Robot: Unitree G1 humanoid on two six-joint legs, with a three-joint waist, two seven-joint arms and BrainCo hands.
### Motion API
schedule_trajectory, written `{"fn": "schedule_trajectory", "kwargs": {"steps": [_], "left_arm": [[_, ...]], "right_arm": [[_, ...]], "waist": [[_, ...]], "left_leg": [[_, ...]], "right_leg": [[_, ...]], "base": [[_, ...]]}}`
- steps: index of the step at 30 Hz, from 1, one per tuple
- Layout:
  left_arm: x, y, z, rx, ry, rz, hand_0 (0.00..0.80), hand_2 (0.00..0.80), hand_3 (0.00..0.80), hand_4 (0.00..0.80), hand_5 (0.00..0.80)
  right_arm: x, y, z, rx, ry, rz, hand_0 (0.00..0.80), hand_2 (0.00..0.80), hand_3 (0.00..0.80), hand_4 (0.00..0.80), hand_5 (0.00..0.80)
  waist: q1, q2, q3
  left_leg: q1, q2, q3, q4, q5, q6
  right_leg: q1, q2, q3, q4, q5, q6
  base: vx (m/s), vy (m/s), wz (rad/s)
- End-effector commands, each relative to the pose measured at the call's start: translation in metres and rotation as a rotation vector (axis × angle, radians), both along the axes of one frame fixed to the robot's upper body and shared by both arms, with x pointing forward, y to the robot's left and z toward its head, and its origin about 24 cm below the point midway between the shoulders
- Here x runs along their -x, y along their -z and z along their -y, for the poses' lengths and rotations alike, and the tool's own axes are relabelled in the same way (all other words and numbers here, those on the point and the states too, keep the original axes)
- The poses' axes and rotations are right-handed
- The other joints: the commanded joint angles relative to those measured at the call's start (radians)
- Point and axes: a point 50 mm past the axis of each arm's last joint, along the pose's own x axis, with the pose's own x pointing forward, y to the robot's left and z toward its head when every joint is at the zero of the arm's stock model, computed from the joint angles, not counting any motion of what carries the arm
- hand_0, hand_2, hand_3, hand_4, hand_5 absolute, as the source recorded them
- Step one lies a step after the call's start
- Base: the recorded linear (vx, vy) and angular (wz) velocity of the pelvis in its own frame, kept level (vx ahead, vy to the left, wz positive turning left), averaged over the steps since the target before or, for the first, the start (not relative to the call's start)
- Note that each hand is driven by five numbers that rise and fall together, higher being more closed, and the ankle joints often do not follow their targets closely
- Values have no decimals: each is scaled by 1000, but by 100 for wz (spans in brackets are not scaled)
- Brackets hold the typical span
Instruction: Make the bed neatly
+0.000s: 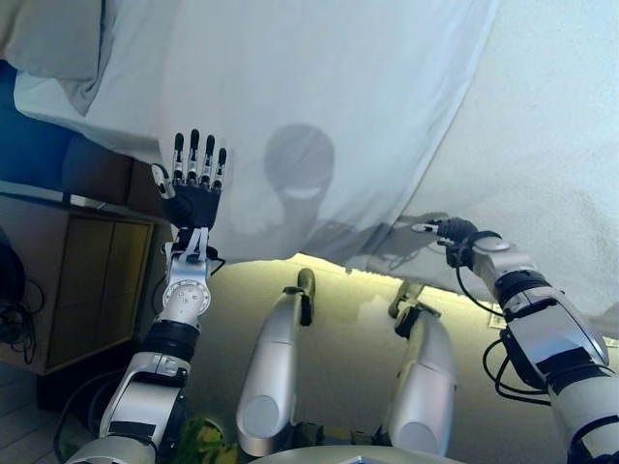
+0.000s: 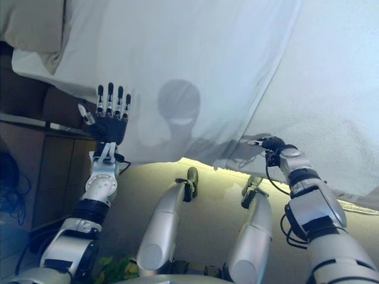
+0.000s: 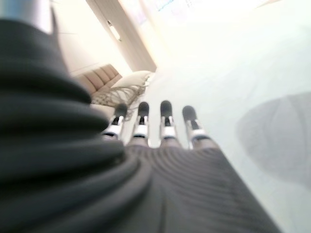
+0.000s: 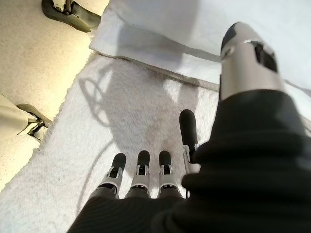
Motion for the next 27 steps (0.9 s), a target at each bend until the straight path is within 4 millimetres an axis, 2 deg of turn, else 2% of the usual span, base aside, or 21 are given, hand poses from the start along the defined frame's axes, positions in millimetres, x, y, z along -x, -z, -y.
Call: {"fn": "schedule_trajectory", "kwargs": {"steps": [1, 8, 17, 27], "left_arm": [[0, -35, 8, -8, 26, 172, 0, 0, 0, 0, 0], [2, -28, 15, 1, 46, 165, 0, 0, 0, 0, 0], [4, -24, 18, 6, 70, 158, 0, 0, 0, 0, 0], [5, -23, 20, -4, 91, 149, 0, 0, 0, 0, 0]], "right_arm": [[-16, -22, -20, 6, -108, 47, 0, 0, 0, 0, 0], [-22, -27, -35, -56, -134, 65, 0, 0, 0, 0, 0], [-29, -38, -47, -266, -98, 132, 0, 0, 0, 0, 0], [-37, -67, -39, -410, -21, 238, 0, 0, 0, 0, 0]], "waist": [[35, 50, 11], [50, 60, 11], [68, 72, 11], [84, 81, 11]], "left_leg": [[3, -64, -20, -96, 42, 13], [-19, -70, -28, -103, 52, 13], [-34, -78, -36, -99, 54, 15], [-58, -82, -40, -87, 56, 17]], "right_leg": [[7, 33, 0, 179, -158, 25], [-14, 29, -4, 179, -155, 28], [-25, 21, -12, 187, -153, 33], [-47, 9, -24, 203, -151, 37]], "base": [[10, -2, 4], [5, 5, 4], [29, 8, 5], [45, -2, 8]]}}
